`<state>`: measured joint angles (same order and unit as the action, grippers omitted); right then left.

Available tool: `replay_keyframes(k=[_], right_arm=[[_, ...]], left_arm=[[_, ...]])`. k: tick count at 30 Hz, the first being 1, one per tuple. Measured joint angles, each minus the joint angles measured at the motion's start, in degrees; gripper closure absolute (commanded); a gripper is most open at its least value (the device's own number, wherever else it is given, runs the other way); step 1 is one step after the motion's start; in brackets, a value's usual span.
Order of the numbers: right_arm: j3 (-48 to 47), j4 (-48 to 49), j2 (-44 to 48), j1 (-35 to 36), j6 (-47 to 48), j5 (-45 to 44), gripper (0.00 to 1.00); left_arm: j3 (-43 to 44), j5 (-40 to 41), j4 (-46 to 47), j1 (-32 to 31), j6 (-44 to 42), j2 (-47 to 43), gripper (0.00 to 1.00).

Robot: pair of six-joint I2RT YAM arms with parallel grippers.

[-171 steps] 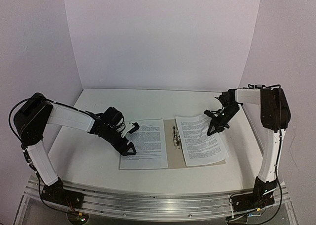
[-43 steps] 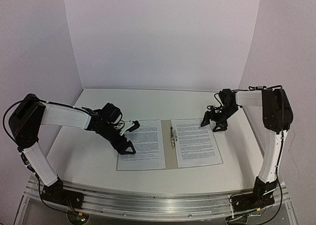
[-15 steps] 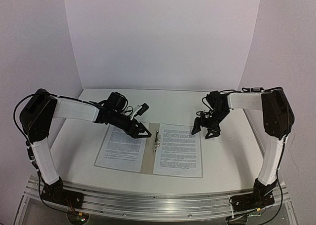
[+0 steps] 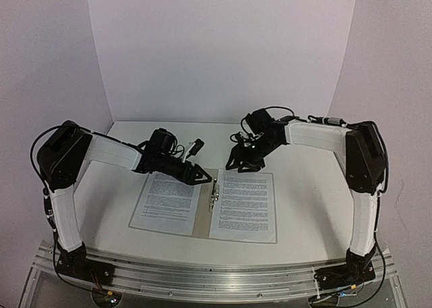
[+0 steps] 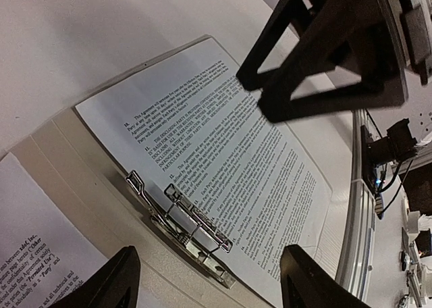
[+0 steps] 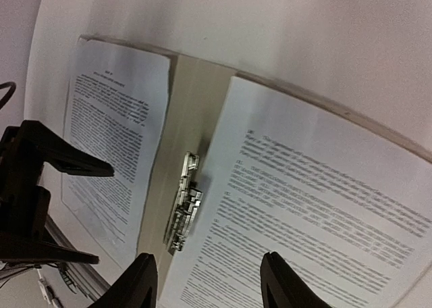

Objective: Put the files into the folder

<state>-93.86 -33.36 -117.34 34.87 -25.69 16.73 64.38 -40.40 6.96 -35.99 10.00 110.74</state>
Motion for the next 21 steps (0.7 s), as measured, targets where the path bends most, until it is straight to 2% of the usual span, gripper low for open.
replay_keyframes(k=[1,3,5,12,21], right_arm=[[0.0,1.0,-0.8,0.7,-0.5,0.8,0.59],[-0.2,3.0,-3.1,2.4,-2.5,2.7,0.74],[-0.2,5.3,-6.1,3.9,-4.2,5.0,0.83],[-0.2,8.2,-9.5,4.8,-7.6,7.7,0.93],[1.0,10.2,-9.5,5.7,-9.1,9.0,0.95]], left_arm=[[0.0,0.0,0.4,0.0,0.3,0.2,0.28],[0.0,0.0,1.6,0.0,0.9,0.8,0.29],[0.0,0.1,3.5,0.0,1.8,1.8,0.3],[0.0,2.1,4.8,0.0,2.1,3.4,0.31],[0.0,3.6,6.1,0.0,3.0,3.4,0.32]])
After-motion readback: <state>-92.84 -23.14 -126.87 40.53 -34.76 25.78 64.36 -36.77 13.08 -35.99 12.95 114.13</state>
